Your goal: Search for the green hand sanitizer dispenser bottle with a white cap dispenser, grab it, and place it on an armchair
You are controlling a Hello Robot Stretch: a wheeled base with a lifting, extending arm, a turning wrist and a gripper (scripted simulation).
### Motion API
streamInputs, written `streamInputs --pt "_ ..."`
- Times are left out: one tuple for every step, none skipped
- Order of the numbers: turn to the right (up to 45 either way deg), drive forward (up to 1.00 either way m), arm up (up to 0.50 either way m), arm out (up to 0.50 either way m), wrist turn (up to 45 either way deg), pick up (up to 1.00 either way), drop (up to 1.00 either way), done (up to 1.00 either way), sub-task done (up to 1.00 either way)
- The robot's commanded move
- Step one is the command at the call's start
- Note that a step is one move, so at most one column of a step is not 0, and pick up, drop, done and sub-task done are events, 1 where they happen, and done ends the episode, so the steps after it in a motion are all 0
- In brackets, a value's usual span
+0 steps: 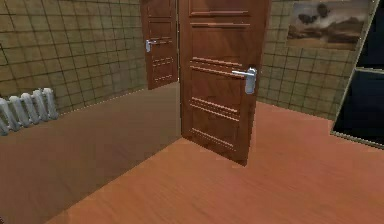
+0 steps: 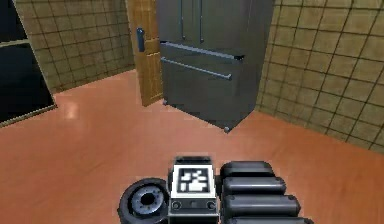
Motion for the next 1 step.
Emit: streamInputs --pt "-6.0 0.0 0.0 0.0 0.0 0.0 0.0 0.0 0.0"
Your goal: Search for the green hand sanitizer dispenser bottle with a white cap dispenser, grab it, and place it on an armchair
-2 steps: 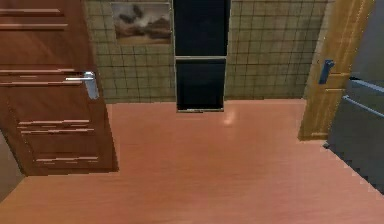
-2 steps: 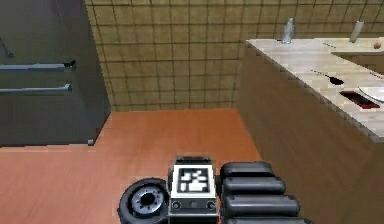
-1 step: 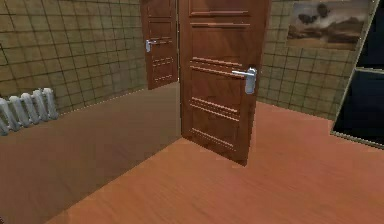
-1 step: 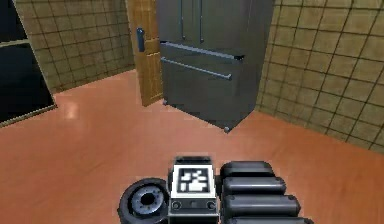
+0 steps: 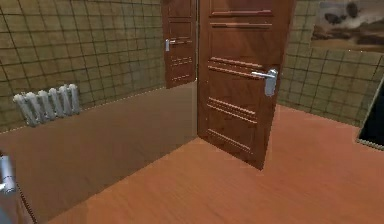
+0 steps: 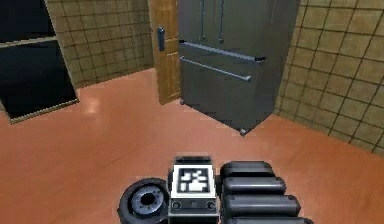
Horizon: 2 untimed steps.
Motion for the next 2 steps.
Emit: streamInputs --pt "0.0 0.7 0.0 0.0 0.0 0.0 0.0 0.0 0.0" --pt "-15.0 0.0 0.0 0.0 0.0 0.0 0.0 0.0 0.0"
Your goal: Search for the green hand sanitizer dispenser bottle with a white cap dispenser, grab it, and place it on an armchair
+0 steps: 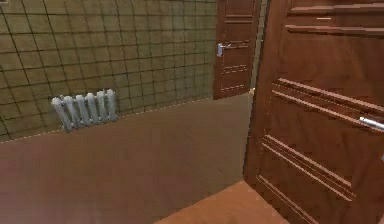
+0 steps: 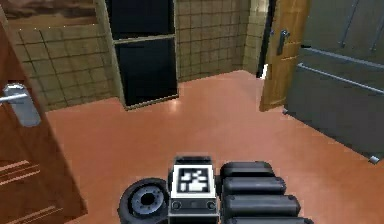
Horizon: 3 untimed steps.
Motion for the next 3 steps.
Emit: streamInputs --pt "0.0 1.0 0.0 0.0 0.0 0.0 0.0 0.0 0.0" --pt "-3.0 0.0 0.0 0.0 0.0 0.0 0.0 0.0 0.0" --pt "0.0 0.4 0.0 0.0 0.0 0.0 0.0 0.0 0.0"
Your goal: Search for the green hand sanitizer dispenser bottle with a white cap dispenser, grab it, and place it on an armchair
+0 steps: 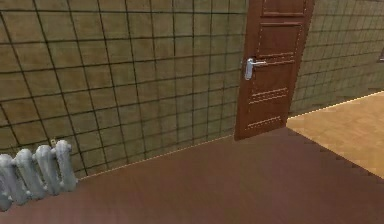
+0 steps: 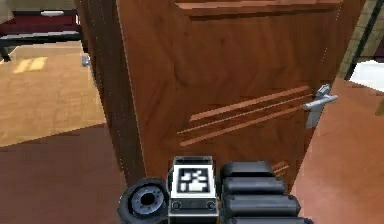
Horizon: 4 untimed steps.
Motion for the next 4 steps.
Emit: streamInputs --pt "15.0 0.0 0.0 0.0 0.0 0.0 0.0 0.0 0.0" --pt "3.0 0.0 0.0 0.0 0.0 0.0 0.0 0.0 0.0" --pt "0.0 0.55 0.0 0.0 0.0 0.0 0.0 0.0 0.0" --pt "45.0 0.0 0.0 0.0 0.0 0.0 0.0 0.0 0.0"
